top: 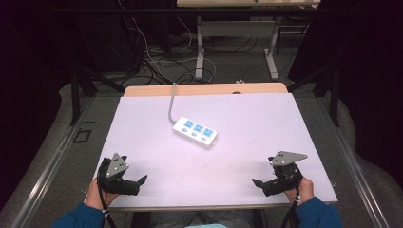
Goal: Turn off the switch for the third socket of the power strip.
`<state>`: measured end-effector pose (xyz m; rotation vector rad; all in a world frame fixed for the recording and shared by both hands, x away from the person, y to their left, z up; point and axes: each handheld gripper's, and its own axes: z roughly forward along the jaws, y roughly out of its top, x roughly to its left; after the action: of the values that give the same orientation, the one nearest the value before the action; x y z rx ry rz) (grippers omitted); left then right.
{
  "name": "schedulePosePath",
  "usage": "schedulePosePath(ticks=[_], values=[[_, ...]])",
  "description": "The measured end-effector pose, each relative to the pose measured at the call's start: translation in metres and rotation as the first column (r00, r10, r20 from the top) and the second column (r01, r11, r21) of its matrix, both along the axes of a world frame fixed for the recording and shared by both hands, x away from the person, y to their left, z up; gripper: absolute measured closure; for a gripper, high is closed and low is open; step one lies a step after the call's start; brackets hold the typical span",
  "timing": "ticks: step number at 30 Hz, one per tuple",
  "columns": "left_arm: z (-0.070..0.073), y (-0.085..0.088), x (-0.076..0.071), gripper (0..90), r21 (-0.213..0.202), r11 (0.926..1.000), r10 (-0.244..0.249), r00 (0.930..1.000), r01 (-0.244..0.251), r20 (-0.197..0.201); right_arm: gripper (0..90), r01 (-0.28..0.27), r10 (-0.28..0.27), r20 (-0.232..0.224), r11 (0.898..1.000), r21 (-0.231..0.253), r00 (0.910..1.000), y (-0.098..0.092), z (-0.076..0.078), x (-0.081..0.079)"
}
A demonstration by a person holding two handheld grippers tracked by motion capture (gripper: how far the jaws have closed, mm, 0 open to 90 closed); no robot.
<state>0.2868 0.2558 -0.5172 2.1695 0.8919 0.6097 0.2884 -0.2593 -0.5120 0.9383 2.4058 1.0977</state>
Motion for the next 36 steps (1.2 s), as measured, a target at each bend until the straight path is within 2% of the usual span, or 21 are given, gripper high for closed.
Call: schedulePosePath(ticks=[7, 9, 11, 16, 18, 20, 21, 23, 25, 28, 36], values=[[0.000, 0.000, 0.000, 0.4, 0.001, 1.0000, -0.001, 1.0000, 0.001, 0.001, 1.4, 0.002, -0.002, -0.017, 1.000, -0.009, 0.9999, 0.000, 0.001, -0.001], [0.001, 0.000, 0.000, 0.4, 0.013, 0.9999, 0.001, 1.0000, -0.001, 0.005, 1.5, 0.002, -0.002, -0.020, 1.000, -0.005, 0.9998, 0.000, 0.001, -0.001], [0.001, -0.001, 0.000, 0.4, 0.012, 0.9999, -0.001, 1.0000, 0.001, 0.003, 1.5, 0.005, -0.005, -0.007, 1.000, 0.002, 1.0000, 0.001, 0.000, 0.000], [0.002, -0.004, 0.001, 0.4, 0.005, 1.0000, 0.001, 1.0000, -0.001, -0.001, 1.6, 0.009, -0.009, -0.009, 1.000, 0.001, 0.9999, 0.001, -0.001, 0.000], [0.003, -0.004, 0.002, 0.4, 0.019, 0.9998, 0.001, 0.9999, -0.002, 0.011, 1.6, 0.010, -0.010, -0.010, 1.000, 0.001, 0.9999, 0.001, -0.001, 0.000], [0.002, -0.006, 0.002, 0.4, 0.000, 1.0000, 0.005, 0.9999, -0.005, 0.011, 1.6, 0.008, -0.008, -0.010, 1.000, 0.001, 0.9999, 0.001, 0.000, 0.000], [0.003, -0.006, 0.003, 0.4, 0.008, 1.0000, 0.002, 1.0000, -0.002, 0.006, 1.6, 0.006, -0.006, -0.009, 1.000, -0.002, 0.9999, 0.000, -0.001, 0.000], [0.004, -0.007, 0.004, 0.4, 0.008, 1.0000, 0.003, 0.9998, -0.003, 0.018, 1.7, 0.006, -0.006, -0.010, 1.000, -0.002, 0.9999, 0.000, -0.001, 0.000], [0.005, -0.010, 0.006, 0.4, 0.008, 1.0000, 0.002, 0.9999, -0.002, 0.012, 1.7, 0.007, -0.007, -0.012, 1.000, -0.002, 0.9999, 0.001, 0.000, 0.000], [0.007, -0.014, 0.009, 0.4, 0.023, 0.9997, 0.007, 0.9996, -0.007, 0.028, 1.7, 0.011, -0.011, -0.011, 1.000, -0.001, 0.9999, 0.001, -0.001, 0.000], [0.006, -0.024, 0.018, 0.4, 0.021, 0.9998, -0.001, 0.9999, 0.001, 0.015, 1.8, 0.017, -0.017, -0.017, 1.000, 0.002, 0.9997, 0.001, -0.001, 0.000]])
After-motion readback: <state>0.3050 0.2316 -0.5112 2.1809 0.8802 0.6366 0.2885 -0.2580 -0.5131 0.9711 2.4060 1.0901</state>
